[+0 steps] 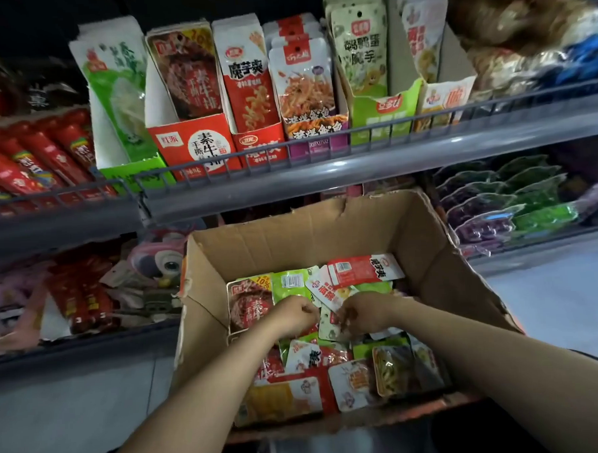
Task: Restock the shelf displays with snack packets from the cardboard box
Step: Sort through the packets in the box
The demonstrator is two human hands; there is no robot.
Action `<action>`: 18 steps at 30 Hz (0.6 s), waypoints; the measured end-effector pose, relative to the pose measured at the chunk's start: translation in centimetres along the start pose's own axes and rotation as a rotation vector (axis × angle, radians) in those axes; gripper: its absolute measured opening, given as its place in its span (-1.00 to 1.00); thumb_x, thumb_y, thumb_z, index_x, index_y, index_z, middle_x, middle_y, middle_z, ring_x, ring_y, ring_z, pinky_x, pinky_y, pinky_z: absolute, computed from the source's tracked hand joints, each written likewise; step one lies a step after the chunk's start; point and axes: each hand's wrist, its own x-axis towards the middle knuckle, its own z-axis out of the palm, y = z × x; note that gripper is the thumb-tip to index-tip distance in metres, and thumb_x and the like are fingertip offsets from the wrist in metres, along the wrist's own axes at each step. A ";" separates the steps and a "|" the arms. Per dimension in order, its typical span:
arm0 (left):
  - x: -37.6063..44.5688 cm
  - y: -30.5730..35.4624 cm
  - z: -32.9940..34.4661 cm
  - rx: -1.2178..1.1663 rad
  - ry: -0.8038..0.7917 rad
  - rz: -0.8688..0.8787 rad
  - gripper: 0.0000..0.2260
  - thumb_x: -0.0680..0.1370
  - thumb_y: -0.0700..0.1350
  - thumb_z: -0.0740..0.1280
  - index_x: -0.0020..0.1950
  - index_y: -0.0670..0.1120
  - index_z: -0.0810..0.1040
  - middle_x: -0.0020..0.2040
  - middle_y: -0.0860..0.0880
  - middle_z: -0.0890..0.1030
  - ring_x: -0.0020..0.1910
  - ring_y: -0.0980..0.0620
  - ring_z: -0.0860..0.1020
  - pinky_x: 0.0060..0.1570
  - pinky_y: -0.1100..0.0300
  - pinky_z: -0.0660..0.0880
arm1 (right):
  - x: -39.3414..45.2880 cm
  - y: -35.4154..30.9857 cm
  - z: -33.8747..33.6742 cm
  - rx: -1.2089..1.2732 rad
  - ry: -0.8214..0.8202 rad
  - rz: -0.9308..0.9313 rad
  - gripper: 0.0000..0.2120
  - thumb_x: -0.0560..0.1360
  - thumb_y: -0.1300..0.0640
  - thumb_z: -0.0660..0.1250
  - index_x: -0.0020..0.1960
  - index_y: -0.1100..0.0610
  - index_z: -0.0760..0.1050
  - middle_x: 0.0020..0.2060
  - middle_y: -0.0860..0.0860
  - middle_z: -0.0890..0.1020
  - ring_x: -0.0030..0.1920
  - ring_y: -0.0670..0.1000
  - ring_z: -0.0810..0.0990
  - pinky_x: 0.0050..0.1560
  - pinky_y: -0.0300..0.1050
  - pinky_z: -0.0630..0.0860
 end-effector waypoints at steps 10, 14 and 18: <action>0.8 -1.3 0.8 0.160 -0.194 -0.077 -0.83 0.46 -0.15 0.46 0.03 -0.16 0.66 0.00 -0.05 0.65 -0.05 0.04 0.59 -0.03 0.16 0.54 | 0.8 1.4 1.2 0.063 -0.108 -0.035 -0.75 0.48 0.10 0.39 0.14 0.11 0.61 0.13 0.01 0.63 0.13 0.01 0.56 0.17 -0.16 0.43; 0.5 -1.4 1.4 0.270 -0.200 -0.084 -0.87 0.49 -0.19 0.42 0.01 -0.17 0.66 0.01 -0.07 0.67 -0.14 0.06 0.60 -0.07 0.17 0.56 | 0.8 1.1 1.7 0.078 -0.097 -0.034 -0.77 0.47 0.07 0.40 0.10 0.07 0.63 0.10 -0.02 0.64 0.13 -0.03 0.55 0.18 -0.16 0.43; 0.2 -0.6 0.5 0.226 -0.139 -0.047 -0.85 0.57 -0.23 0.28 0.05 -0.20 0.63 0.11 -0.06 0.63 0.05 0.00 0.57 -0.03 0.16 0.49 | 0.4 0.7 1.4 0.158 -0.061 -0.031 -0.80 0.47 0.09 0.40 0.08 0.08 0.64 0.10 -0.03 0.64 0.08 -0.07 0.54 0.14 -0.23 0.40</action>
